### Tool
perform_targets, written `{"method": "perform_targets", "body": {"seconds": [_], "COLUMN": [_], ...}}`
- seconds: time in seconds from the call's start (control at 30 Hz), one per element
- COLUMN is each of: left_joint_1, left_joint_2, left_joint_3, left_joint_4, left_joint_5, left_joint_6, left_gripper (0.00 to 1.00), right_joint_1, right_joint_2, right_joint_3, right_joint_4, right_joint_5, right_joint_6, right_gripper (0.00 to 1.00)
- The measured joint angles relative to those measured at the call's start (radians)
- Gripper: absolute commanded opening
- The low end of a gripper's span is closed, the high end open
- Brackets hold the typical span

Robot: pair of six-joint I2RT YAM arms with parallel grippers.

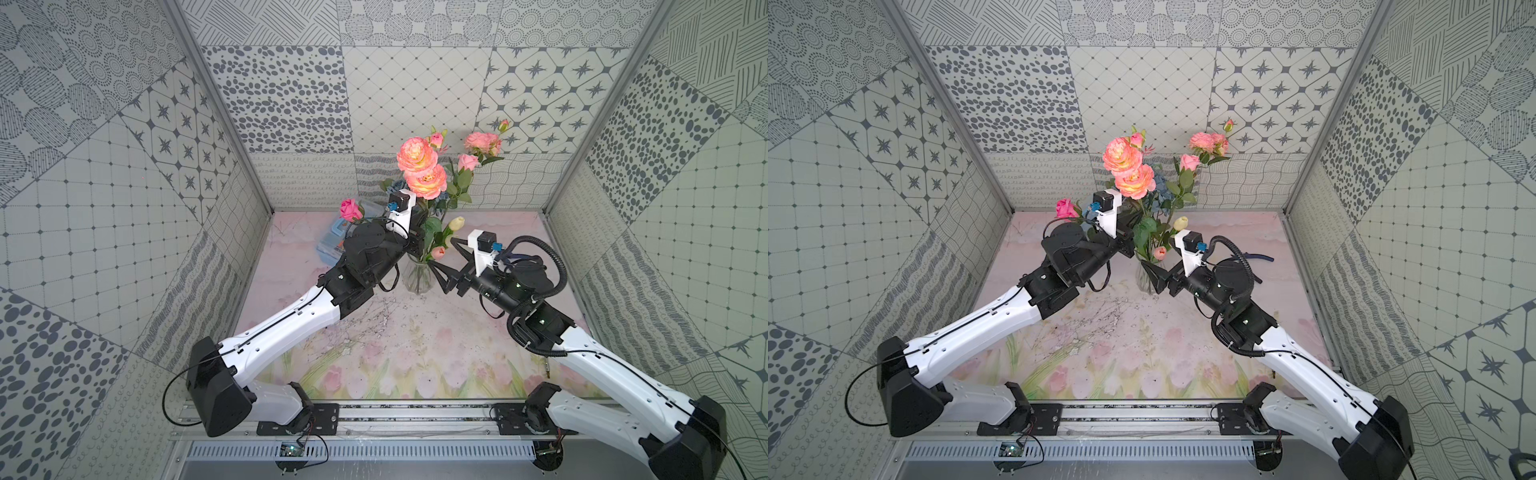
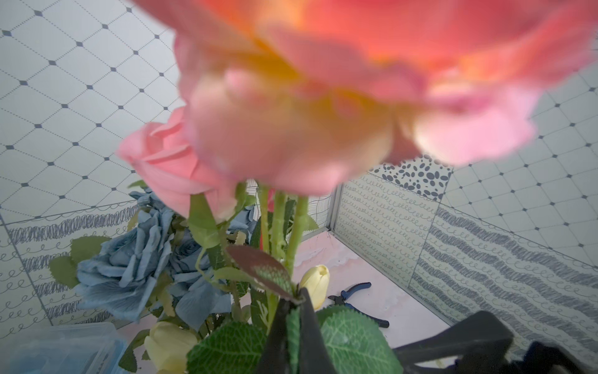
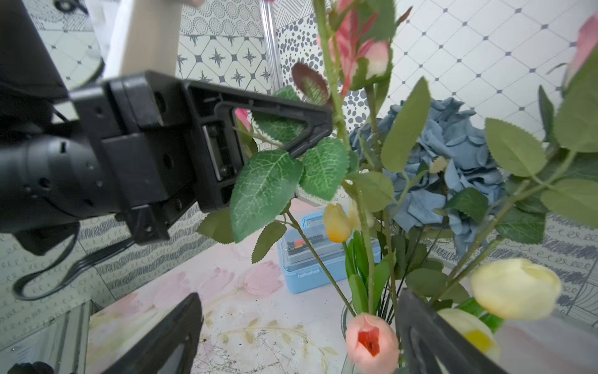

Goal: Pick out pink flowers from the vase
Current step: Pick up the flower from the vase.

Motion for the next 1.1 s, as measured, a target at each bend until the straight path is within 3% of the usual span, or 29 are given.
{"method": "perform_targets", "body": {"seconds": [0.27,0.63,0.73,0.87,1.1], "left_joint_1": [0.000,0.000,0.000,0.000,0.000], "left_joint_2": [-0.025,-0.069,-0.078,-0.087,-0.094], "left_joint_3": [0.022,0.015,0.011,0.011,0.006], "left_joint_4": [-0.052,-0.078,-0.080,-0.081,-0.085], "left_joint_5": [0.081,0.141,0.149,0.158,0.172], "left_joint_6": [0.005,-0.003,-0.008,-0.009,-0.012], "left_gripper": [0.00,0.00,0.00,0.00,0.00], "right_joint_1": [0.027,0.039,0.041,0.045,0.052], "right_joint_2": [0.103,0.158,0.177,0.199,0.202], "right_joint_3": [0.058,0.116,0.127,0.152,0.161], "right_joint_4": [-0.005,0.087,0.096,0.106,0.117], "right_joint_5": [0.113,0.171,0.169,0.164,0.151], "right_joint_6": [-0.150,-0.239,-0.251,-0.263,-0.265], "right_gripper": [0.78,0.64,0.54,0.31,0.18]}}
